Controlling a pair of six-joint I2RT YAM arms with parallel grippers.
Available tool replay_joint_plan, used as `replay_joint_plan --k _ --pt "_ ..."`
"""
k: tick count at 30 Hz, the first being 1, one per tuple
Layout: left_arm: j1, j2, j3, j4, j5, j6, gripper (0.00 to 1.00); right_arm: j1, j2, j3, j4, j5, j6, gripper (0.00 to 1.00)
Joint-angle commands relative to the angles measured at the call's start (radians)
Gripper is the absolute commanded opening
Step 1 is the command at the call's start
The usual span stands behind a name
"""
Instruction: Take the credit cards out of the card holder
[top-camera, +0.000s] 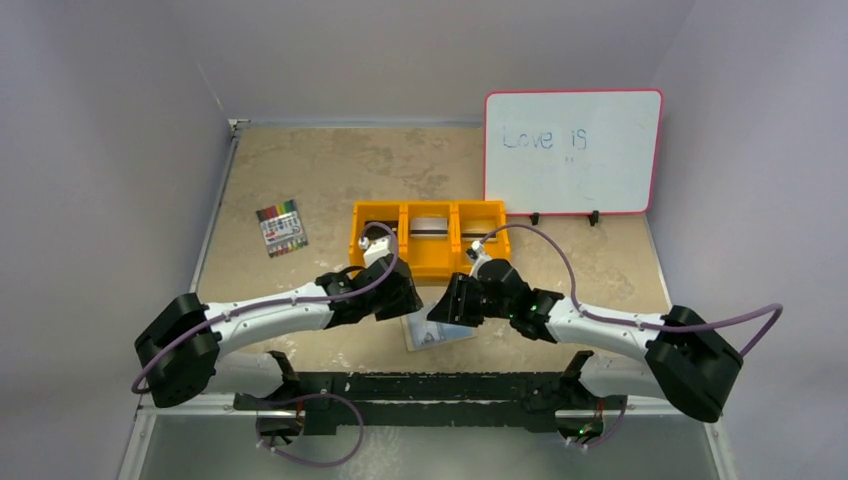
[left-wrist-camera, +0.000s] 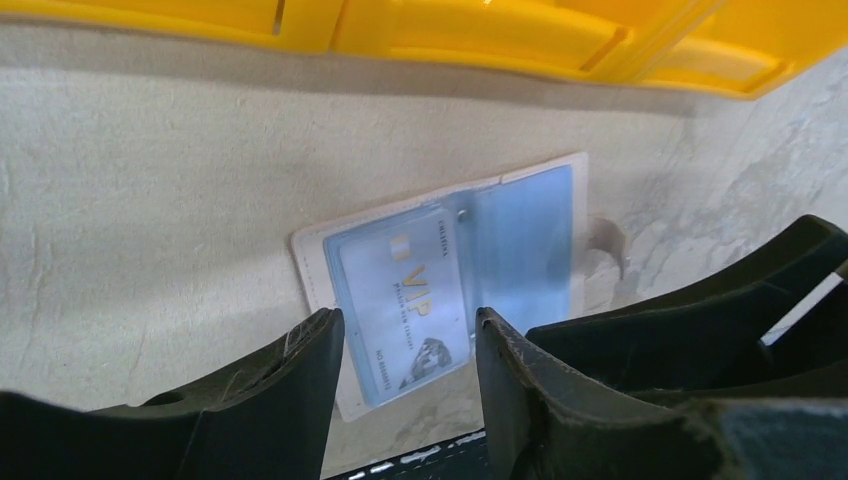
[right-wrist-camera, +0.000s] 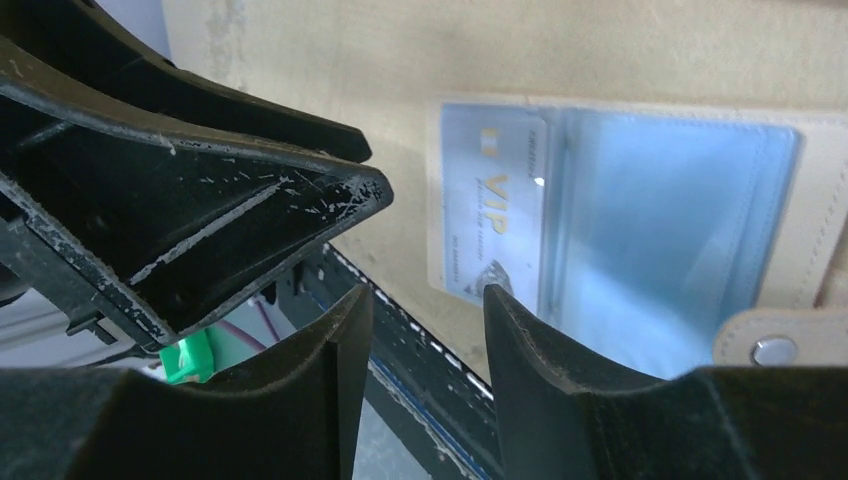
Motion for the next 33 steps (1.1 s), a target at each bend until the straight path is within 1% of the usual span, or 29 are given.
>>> replay_joint_plan --k 1,3,7,9,13,16,19,25,29,33 --pt "-0.017 0.053 0.040 0.000 0.043 0.050 0.51 -0.002 -0.016 0.006 0.010 -0.025 0.052 0.48" --pt "-0.029 0.057 0.052 -0.021 0.008 0.074 0.51 -0.002 -0.024 0.010 0.004 0.069 0.025 0.49" --pt "-0.030 0.066 0.023 0.013 0.009 0.057 0.50 -0.018 0.012 -0.009 0.017 0.077 0.038 0.46" --pt "-0.035 0.066 -0.001 0.027 0.017 0.036 0.49 -0.019 0.040 -0.010 0.027 0.069 0.048 0.46" --pt "-0.037 0.021 -0.063 0.095 0.028 0.011 0.47 -0.019 0.099 -0.034 0.143 0.001 0.054 0.42" --pt "-0.037 0.012 -0.070 0.095 0.040 0.019 0.47 -0.019 0.138 -0.065 0.223 -0.024 0.093 0.40" --pt "-0.039 0.033 -0.071 0.079 0.049 0.013 0.47 -0.019 0.170 -0.071 0.214 -0.019 0.102 0.38" --pt "-0.058 0.062 -0.080 0.118 0.072 0.016 0.48 -0.019 0.210 -0.071 0.191 -0.003 0.083 0.36" --pt "-0.076 0.069 -0.087 0.100 0.012 -0.004 0.44 -0.020 0.226 -0.105 0.254 -0.011 0.108 0.34" --pt "-0.078 0.083 -0.102 0.123 -0.001 -0.013 0.39 -0.019 0.246 -0.160 0.358 -0.014 0.169 0.32"
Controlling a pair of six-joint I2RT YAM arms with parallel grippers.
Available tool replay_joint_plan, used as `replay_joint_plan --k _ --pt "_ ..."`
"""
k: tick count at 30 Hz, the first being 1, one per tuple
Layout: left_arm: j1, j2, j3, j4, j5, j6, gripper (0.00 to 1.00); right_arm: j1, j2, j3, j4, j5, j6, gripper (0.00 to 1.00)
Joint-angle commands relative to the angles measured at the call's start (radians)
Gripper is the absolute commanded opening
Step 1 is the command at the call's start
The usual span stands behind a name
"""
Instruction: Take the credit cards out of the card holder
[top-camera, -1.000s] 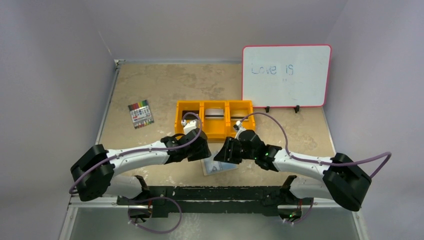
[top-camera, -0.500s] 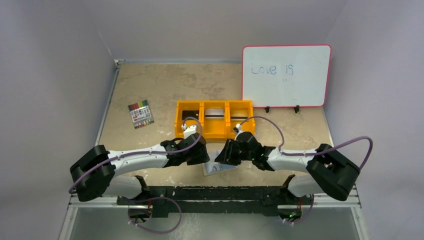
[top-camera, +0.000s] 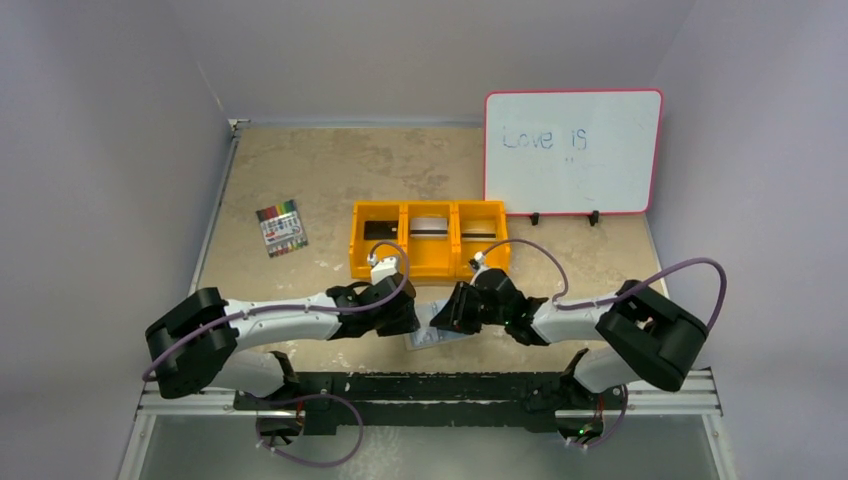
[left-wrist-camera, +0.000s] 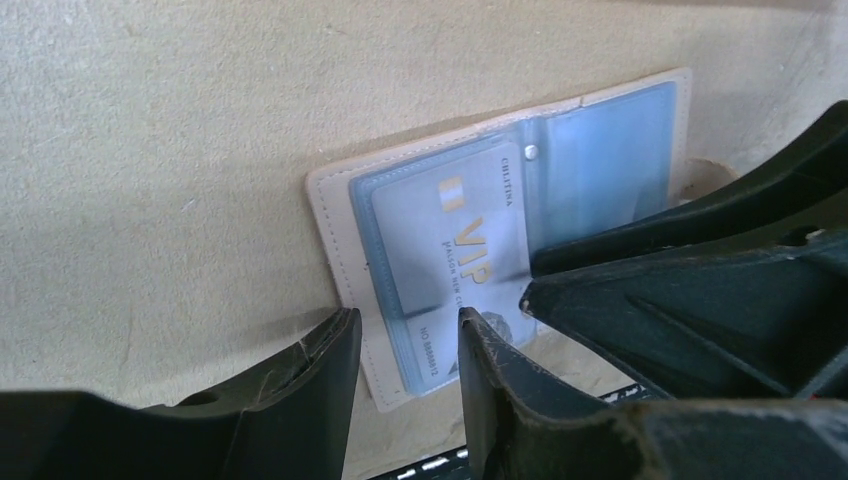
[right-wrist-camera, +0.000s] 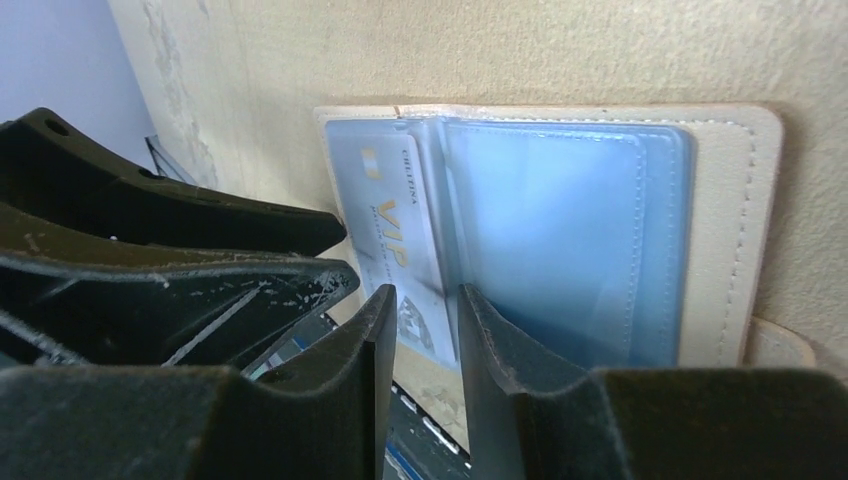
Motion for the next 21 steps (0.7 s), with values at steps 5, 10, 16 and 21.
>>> replay_joint_plan --k 5,10,16,21 --pt "-0.020 0.049 0.004 0.044 -0.048 -0.015 0.34 -0.003 0.049 -0.145 0.270 -0.018 0.166 0.29" --pt "-0.023 0.080 0.018 0.030 -0.057 -0.005 0.28 -0.003 0.051 -0.113 0.210 -0.001 0.148 0.28" --pt "-0.032 0.105 0.019 0.015 -0.067 0.003 0.17 -0.002 0.074 -0.099 0.259 -0.013 0.155 0.22" --pt "-0.051 0.125 0.022 0.002 -0.083 -0.003 0.12 -0.005 0.100 -0.095 0.312 -0.042 0.163 0.11"
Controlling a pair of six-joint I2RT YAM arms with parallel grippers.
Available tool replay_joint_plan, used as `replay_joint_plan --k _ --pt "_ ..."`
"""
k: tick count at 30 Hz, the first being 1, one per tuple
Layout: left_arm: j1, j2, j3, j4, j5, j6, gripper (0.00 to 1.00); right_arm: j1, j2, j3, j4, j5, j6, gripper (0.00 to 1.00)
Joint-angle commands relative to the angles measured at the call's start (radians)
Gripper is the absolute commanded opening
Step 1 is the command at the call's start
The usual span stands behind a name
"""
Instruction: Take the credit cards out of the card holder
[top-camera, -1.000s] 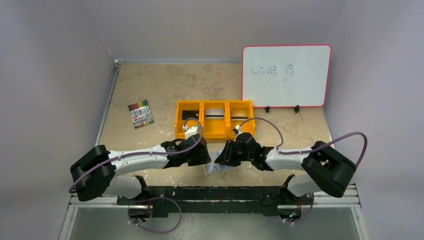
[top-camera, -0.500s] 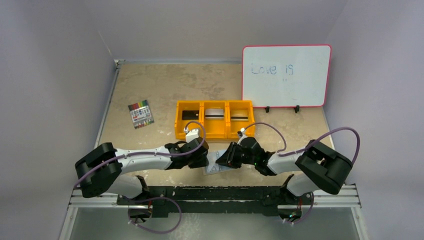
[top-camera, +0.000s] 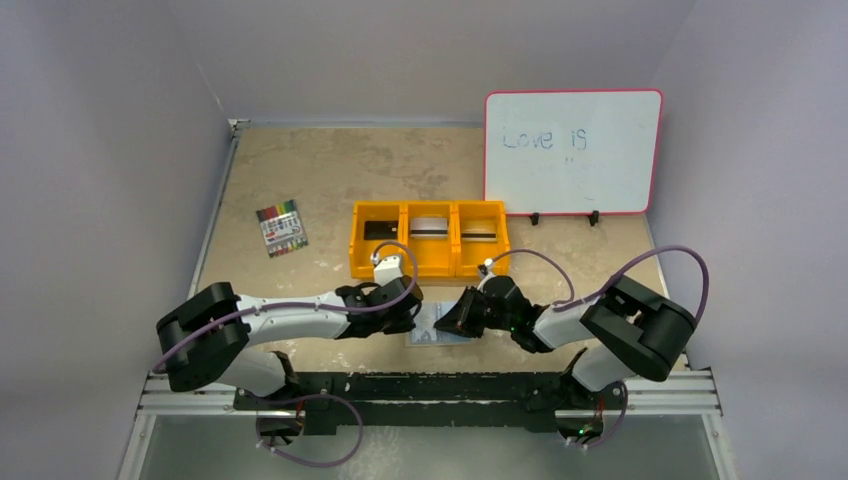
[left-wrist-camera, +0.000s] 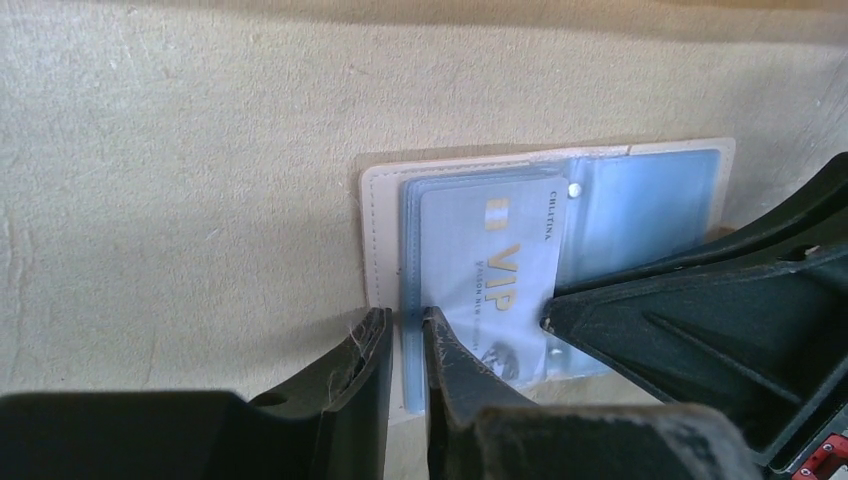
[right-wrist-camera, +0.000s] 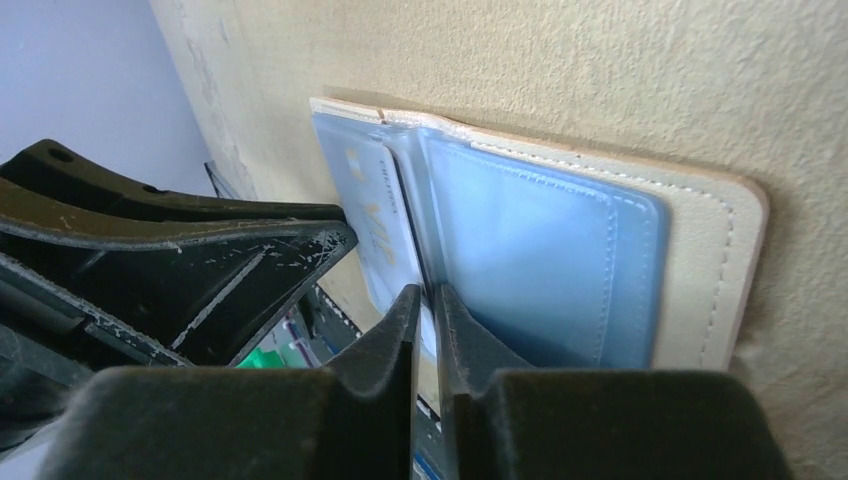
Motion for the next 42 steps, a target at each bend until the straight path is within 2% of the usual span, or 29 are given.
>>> replay_joint_plan --k 1,7,10,16,19,27,37,41,42 --pt "-0.030 0.065 0.001 0.010 -0.002 -0.003 0.11 0.011 0.036 0.021 0.053 -0.025 0.011 0.11" --pt "-0.056 0.079 0.001 0.011 -0.009 -0.022 0.05 0.010 0.011 0.010 0.105 -0.012 0.011 0.13" --pt "-0.068 0.080 -0.002 0.014 -0.015 -0.030 0.02 0.011 -0.007 0.012 0.097 -0.003 0.003 0.18" --pt "-0.073 0.076 -0.005 0.022 -0.011 -0.028 0.00 0.010 0.001 0.052 0.068 -0.007 -0.041 0.12" --pt "-0.076 0.076 -0.005 0.021 -0.008 -0.027 0.00 0.010 -0.001 0.059 0.070 -0.010 -0.044 0.00" --pt "-0.079 0.046 -0.009 -0.031 -0.064 -0.047 0.00 0.010 -0.086 0.032 -0.027 0.056 -0.033 0.00" --pt "-0.079 0.034 0.001 -0.054 -0.093 -0.048 0.00 0.011 -0.094 -0.060 0.072 0.037 0.011 0.00" --pt "-0.079 0.046 0.002 -0.043 -0.078 -0.037 0.00 0.011 -0.086 -0.040 0.063 0.038 0.002 0.00" --pt "-0.079 0.047 0.004 -0.036 -0.072 -0.034 0.00 0.010 -0.081 -0.028 0.055 0.038 0.000 0.03"
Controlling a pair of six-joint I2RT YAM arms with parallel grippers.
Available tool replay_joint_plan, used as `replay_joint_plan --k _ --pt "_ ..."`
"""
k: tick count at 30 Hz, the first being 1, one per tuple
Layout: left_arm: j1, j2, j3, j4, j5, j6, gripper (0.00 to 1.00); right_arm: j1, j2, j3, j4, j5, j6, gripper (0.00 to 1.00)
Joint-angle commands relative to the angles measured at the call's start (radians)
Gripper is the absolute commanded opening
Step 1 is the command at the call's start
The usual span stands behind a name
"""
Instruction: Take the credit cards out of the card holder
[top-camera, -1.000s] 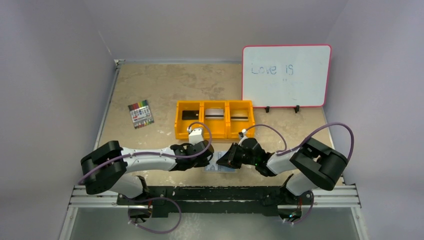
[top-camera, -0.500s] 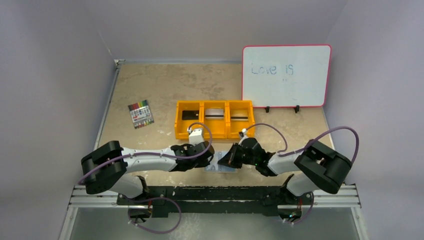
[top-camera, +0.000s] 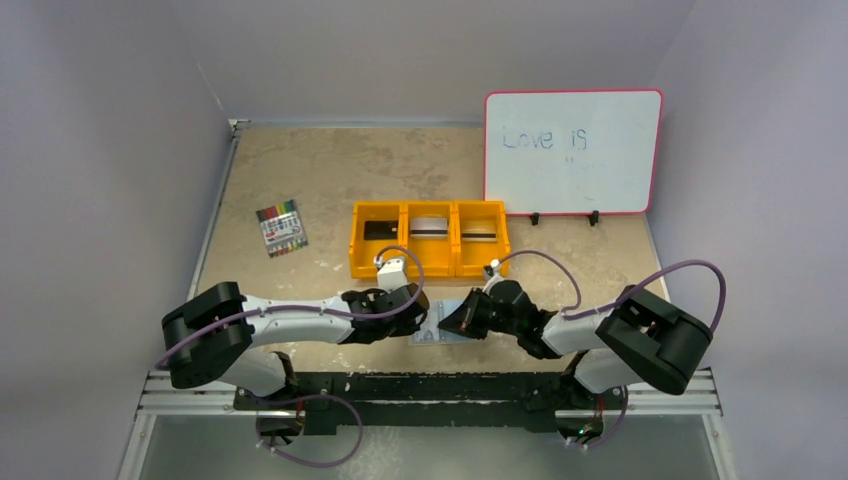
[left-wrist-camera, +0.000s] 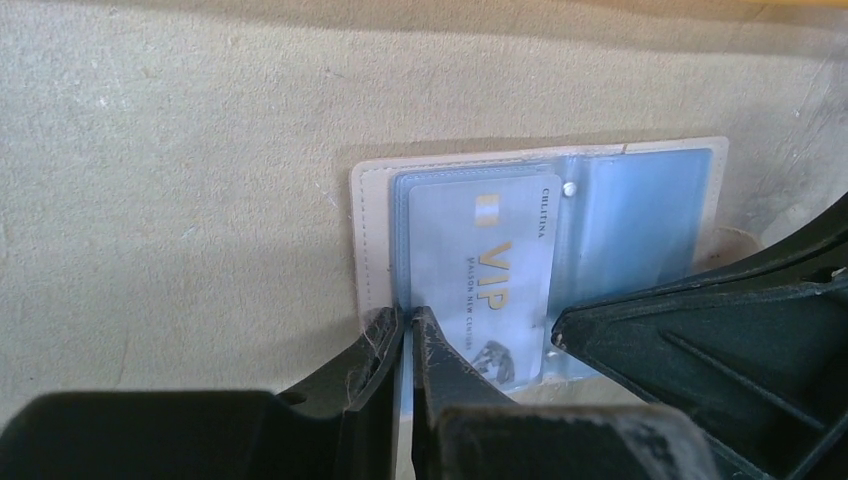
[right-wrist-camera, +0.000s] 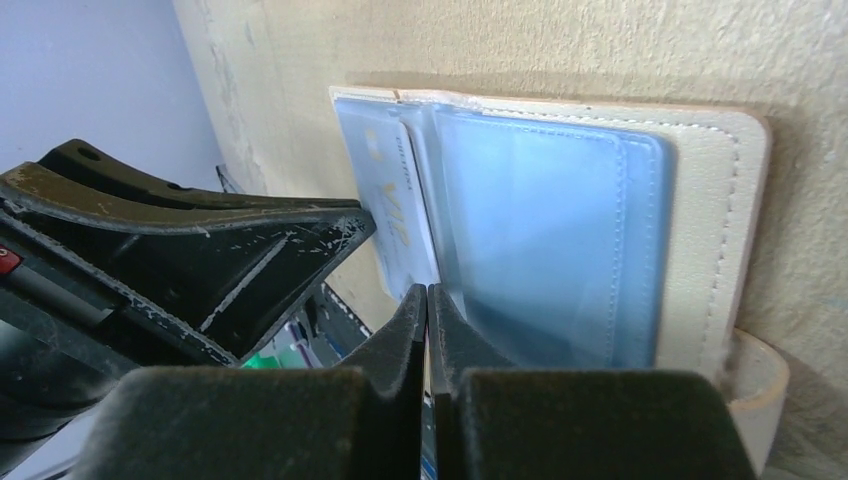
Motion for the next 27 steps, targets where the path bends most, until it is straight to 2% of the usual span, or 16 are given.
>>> replay_joint_plan --k 1,4,7,12,15,18,27 --pt "-0.011 0.028 -0.007 -0.040 0.041 0.006 0.00 0.006 0.011 0.034 0.043 -0.004 0.001 0.05" --pt "-0.010 0.027 -0.005 -0.040 0.041 0.008 0.00 0.006 0.023 0.050 0.031 -0.003 -0.008 0.15" --pt "-0.010 0.025 -0.005 -0.044 0.038 0.008 0.00 0.006 0.003 0.070 -0.057 0.039 -0.018 0.22" --pt "-0.011 0.026 -0.005 -0.049 0.037 0.010 0.00 0.006 -0.085 0.065 -0.171 0.111 -0.020 0.29" --pt "-0.011 0.025 -0.005 -0.049 0.036 0.012 0.00 0.007 -0.122 0.056 -0.192 0.132 -0.019 0.30" --pt "-0.011 0.027 -0.004 -0.045 0.037 0.014 0.00 0.006 -0.113 0.047 -0.141 0.109 -0.034 0.30" --pt "-0.011 0.033 -0.001 -0.044 0.046 0.020 0.00 0.006 0.057 0.094 -0.075 0.036 -0.052 0.22"
